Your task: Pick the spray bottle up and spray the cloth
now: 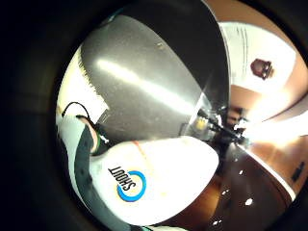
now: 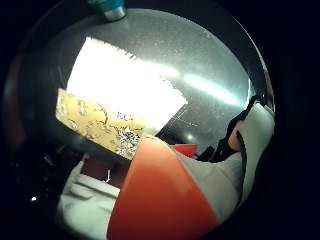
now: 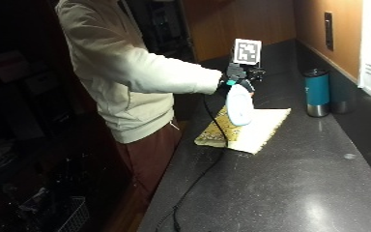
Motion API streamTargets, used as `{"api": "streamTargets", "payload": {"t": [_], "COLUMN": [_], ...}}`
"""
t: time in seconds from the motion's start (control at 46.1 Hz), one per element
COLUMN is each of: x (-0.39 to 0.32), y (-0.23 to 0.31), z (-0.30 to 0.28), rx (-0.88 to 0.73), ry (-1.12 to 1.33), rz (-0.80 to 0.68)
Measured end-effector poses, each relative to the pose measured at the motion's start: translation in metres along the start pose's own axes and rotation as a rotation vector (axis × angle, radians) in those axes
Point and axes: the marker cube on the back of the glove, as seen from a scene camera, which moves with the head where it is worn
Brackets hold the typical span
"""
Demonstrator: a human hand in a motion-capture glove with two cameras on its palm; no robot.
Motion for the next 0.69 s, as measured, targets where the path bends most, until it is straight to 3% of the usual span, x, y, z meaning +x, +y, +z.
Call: {"api": "streamTargets", "payload": {"t": [0.239, 0.477, 0.694], "x": [-0.057, -0.062, -0.055], "y": [-0.001, -0.003, 0.009], "z": [0.007, 0.003, -0.044], "rx": [-0.027, -0.011, 0.103], "ry": [0.259, 0.208, 0.005], "rz": [-0.031, -0.022, -0.050]}}
